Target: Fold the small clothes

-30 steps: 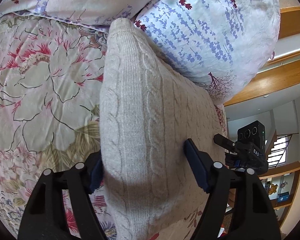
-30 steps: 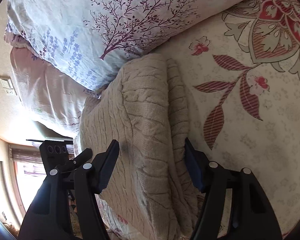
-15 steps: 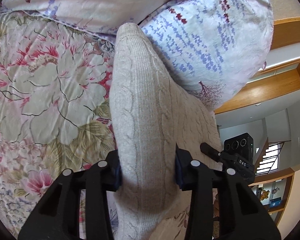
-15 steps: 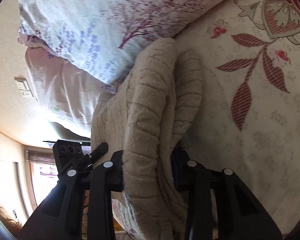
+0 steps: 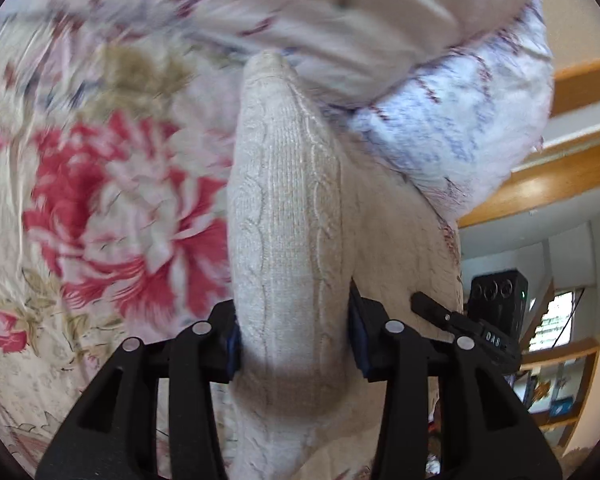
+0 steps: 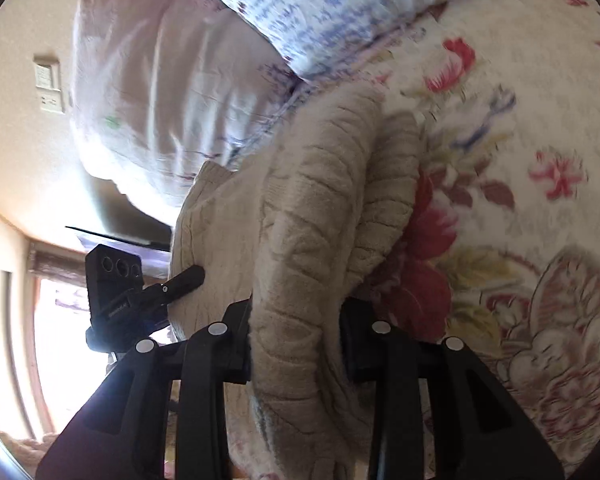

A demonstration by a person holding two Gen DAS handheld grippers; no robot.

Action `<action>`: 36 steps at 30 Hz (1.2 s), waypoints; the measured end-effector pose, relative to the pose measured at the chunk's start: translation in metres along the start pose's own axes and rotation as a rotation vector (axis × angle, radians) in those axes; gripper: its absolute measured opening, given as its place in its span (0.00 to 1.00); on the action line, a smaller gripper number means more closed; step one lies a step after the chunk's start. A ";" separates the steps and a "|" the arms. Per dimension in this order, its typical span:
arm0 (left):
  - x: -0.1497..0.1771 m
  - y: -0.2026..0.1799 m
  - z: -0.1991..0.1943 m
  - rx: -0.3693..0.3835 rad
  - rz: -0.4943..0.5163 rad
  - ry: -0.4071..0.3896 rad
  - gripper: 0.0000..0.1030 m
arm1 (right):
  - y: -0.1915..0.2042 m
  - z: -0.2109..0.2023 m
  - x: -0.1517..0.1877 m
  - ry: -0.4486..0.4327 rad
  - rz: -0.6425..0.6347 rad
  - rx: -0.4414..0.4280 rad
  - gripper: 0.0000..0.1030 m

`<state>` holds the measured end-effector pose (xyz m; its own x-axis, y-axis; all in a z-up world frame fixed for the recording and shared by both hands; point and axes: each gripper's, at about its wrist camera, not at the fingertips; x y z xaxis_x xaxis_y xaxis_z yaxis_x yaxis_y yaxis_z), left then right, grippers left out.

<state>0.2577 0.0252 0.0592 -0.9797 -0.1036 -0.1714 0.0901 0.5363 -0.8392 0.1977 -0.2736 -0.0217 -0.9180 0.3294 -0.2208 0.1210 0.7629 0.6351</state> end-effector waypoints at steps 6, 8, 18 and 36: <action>0.004 -0.008 0.007 -0.056 0.062 -0.060 0.56 | -0.006 0.000 -0.003 0.003 0.061 0.014 0.45; 0.005 -0.022 -0.004 -0.127 0.130 -0.096 0.56 | -0.013 -0.016 -0.006 -0.013 0.076 0.024 0.48; 0.039 -0.097 0.004 -0.348 0.563 -0.057 0.58 | -0.002 -0.034 -0.027 -0.141 0.000 0.131 0.17; 0.050 -0.094 0.033 -0.445 0.622 -0.012 0.65 | 0.027 -0.050 -0.013 -0.273 -0.245 0.438 0.34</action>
<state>0.2065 -0.0584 0.1126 -0.7702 0.3198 -0.5519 0.5410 0.7858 -0.2997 0.1942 -0.2850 0.0356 -0.8150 0.2016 -0.5433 0.1157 0.9753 0.1883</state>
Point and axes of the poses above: each gripper's, at about its wrist camera, not at the fingertips, and z roughly the way its jaws point, y to its left, x to its underside, and after that the axes turned 15 degrees about x, right-handed
